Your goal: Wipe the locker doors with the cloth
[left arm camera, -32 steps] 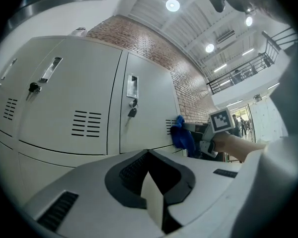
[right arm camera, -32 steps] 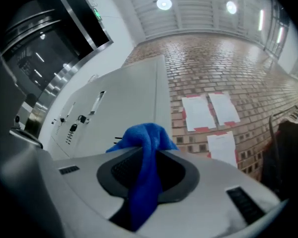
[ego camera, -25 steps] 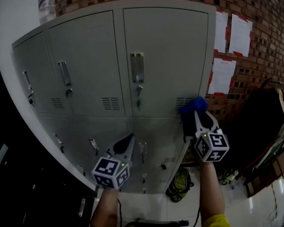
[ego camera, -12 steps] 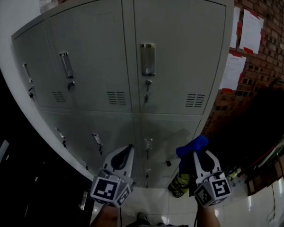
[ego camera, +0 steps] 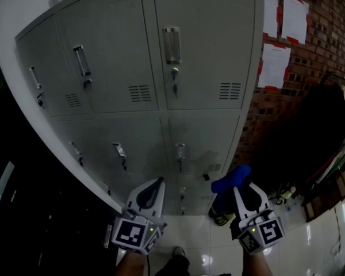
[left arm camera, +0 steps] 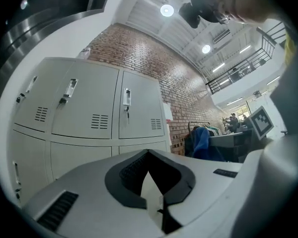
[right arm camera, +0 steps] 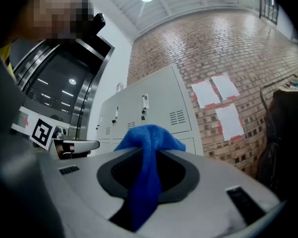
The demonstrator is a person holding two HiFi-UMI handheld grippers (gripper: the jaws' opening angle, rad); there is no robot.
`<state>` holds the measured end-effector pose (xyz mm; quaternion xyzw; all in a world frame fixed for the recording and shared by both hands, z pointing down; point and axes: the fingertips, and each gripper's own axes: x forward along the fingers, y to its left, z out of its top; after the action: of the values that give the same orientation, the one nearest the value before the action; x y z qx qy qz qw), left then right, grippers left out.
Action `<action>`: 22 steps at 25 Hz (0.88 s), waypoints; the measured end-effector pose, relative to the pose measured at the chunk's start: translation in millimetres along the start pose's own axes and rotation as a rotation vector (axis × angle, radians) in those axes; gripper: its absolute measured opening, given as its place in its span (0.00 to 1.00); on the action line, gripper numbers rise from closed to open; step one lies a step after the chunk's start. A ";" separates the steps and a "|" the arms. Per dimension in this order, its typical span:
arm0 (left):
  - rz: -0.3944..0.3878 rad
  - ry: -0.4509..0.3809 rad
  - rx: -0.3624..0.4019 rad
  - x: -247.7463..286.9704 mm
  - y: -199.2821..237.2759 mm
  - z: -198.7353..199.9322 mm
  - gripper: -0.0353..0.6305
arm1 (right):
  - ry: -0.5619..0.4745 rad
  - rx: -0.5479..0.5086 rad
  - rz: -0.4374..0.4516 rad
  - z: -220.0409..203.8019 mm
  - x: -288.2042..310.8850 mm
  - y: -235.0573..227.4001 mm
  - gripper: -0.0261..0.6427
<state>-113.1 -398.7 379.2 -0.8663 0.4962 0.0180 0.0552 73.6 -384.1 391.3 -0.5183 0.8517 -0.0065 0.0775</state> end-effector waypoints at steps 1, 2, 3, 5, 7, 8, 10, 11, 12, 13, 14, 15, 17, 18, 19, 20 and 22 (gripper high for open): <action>0.006 -0.001 0.004 -14.9 -13.0 3.1 0.05 | -0.002 0.004 0.006 1.2 -20.5 5.2 0.18; 0.013 -0.006 0.008 -31.6 -28.1 6.8 0.05 | -0.004 0.007 0.012 2.6 -43.4 10.4 0.18; 0.021 -0.013 0.012 -49.4 -45.7 10.4 0.05 | -0.007 0.009 0.019 4.5 -68.5 15.2 0.18; 0.032 -0.019 0.008 -86.0 -86.8 14.3 0.05 | -0.006 0.011 0.025 8.3 -124.2 22.2 0.18; 0.034 -0.010 -0.009 -121.3 -131.4 14.6 0.05 | 0.002 0.016 0.026 11.0 -181.9 27.1 0.18; 0.032 -0.002 -0.017 -138.4 -153.9 15.0 0.05 | 0.007 0.021 0.028 12.6 -209.7 29.4 0.18; 0.022 0.017 -0.035 -173.2 -195.6 18.6 0.05 | 0.013 0.039 0.036 17.8 -260.9 35.6 0.17; 0.020 0.026 -0.042 -190.4 -212.4 21.8 0.05 | 0.011 0.052 0.043 21.6 -283.1 39.9 0.17; 0.023 0.032 -0.046 -206.7 -225.7 25.7 0.05 | 0.005 0.064 0.052 26.4 -302.3 44.6 0.17; 0.032 0.033 -0.044 -221.5 -235.4 30.3 0.05 | -0.004 0.076 0.061 32.1 -318.5 49.6 0.17; 0.043 0.031 -0.038 -234.5 -242.3 35.7 0.05 | -0.016 0.090 0.071 38.3 -332.0 54.9 0.17; 0.053 0.027 -0.031 -245.9 -247.4 41.3 0.05 | -0.028 0.102 0.080 44.1 -343.5 60.4 0.17; 0.068 0.012 -0.024 -265.5 -254.4 50.0 0.05 | -0.042 0.115 0.094 50.9 -361.8 71.4 0.17; 0.073 0.004 -0.021 -273.9 -257.0 52.6 0.05 | -0.043 0.116 0.100 52.0 -368.8 77.1 0.17; 0.075 0.002 -0.017 -281.1 -259.4 54.2 0.05 | -0.043 0.118 0.104 52.7 -374.3 82.6 0.17; 0.074 0.002 -0.013 -286.7 -261.7 54.9 0.05 | -0.043 0.120 0.107 53.6 -378.5 87.8 0.17; 0.064 0.003 -0.008 -294.6 -264.7 54.4 0.05 | -0.048 0.124 0.107 56.8 -383.5 97.3 0.17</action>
<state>-33.0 -7.1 371.1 -0.8502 0.5237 0.0206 0.0505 168.5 3.8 374.3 -0.4661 0.8741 -0.0429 0.1300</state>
